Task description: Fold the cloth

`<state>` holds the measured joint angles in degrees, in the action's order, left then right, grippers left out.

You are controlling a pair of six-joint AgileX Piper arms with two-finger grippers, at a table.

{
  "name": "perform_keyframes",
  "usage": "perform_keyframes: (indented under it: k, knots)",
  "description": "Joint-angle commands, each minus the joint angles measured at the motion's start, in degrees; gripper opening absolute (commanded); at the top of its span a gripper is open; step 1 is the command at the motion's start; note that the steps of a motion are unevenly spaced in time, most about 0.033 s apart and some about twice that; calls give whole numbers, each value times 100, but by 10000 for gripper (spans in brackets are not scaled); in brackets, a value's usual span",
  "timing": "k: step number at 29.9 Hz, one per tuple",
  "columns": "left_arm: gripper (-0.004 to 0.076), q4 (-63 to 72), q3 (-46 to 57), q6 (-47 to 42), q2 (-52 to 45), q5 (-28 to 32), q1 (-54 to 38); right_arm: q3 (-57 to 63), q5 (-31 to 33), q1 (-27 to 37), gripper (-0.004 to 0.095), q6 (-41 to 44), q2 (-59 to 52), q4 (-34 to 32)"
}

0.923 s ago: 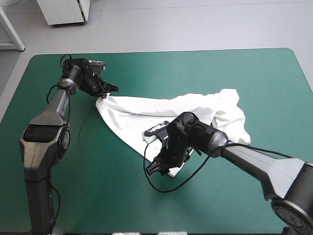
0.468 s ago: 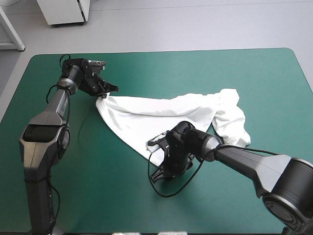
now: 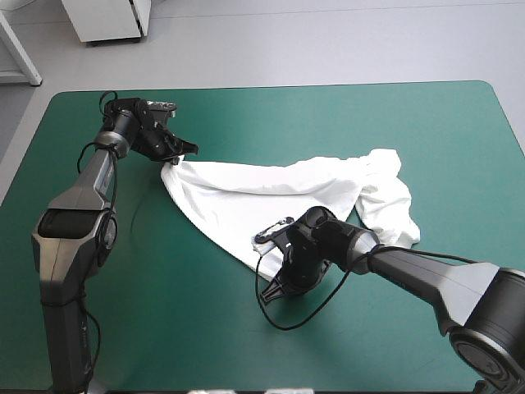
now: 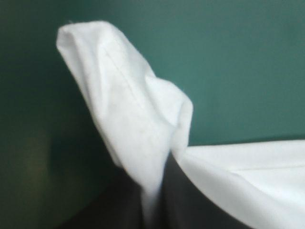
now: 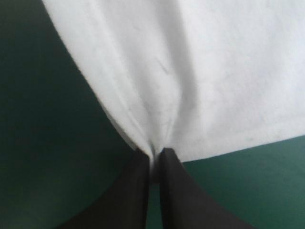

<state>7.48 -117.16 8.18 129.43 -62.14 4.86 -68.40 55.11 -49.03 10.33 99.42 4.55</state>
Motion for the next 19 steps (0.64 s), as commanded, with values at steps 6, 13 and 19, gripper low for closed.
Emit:
perform_keyframes:
  k: [6,13,19]
  knots:
    - [-9,231,-102,79,-354,-208,-12,-346,163,-51,-17,-18,-212,191]
    - [-9,257,-271,187,-1055,-739,-12,-1564,808,-51,-17,208,-810,-833]
    - [-9,269,-756,187,-1980,-1007,-12,-2737,1404,-51,-17,334,-1211,-1801]
